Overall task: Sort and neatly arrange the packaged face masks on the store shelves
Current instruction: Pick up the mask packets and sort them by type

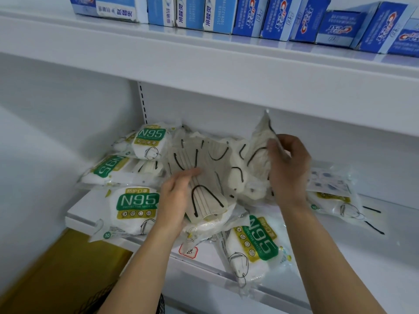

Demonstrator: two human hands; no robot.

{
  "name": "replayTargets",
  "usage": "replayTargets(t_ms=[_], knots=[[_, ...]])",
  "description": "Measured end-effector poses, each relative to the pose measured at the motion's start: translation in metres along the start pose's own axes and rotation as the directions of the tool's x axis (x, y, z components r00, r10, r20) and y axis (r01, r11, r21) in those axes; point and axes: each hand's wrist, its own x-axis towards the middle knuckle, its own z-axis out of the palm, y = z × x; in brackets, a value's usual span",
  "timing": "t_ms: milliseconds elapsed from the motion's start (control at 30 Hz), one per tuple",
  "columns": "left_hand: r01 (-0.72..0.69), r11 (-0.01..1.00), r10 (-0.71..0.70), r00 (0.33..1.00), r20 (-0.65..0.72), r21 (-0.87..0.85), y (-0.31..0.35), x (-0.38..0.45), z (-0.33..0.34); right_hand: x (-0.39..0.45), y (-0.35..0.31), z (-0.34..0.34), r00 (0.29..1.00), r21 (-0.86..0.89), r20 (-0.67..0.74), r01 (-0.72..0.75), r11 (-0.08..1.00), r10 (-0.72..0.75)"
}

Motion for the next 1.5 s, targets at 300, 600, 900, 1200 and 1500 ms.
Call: replayTargets(t_ms=[300, 600, 900, 1200, 1500], knots=[[-0.039, 0.996, 0.038, 0.999, -0.025, -0.074, 0.02, 0.011, -0.009, -0.021, -0.025, 0.001, 0.995, 0.467, 0.039, -0.101, 0.879, 0.094], [-0.159, 0.982, 0.142, 0.978, 0.156, 0.104, 0.022, -0.012, 0.029, -0.06, -0.006, 0.023, 0.905, 0.037, 0.336, 0.264, 0.964, -0.261], [-0.112, 0.994, 0.112, 0.991, 0.067, -0.005, 0.001, 0.005, 0.045, -0.012, 0.073, -0.063, 0.9, -0.567, 0.374, 0.03, 0.823, 0.225], [-0.011, 0.995, -0.004, 0.99, 0.143, 0.097, -0.025, 0.014, 0.044, -0.015, 0.049, -0.072, 0.965, -0.302, -0.256, -0.017, 0.953, -0.064], [0.058, 0.998, -0.061, 0.986, 0.157, 0.022, -0.02, 0.014, 0.039, -0.059, 0.04, -0.019, 0.666, -0.129, 0.705, 0.46, 0.879, -0.245]])
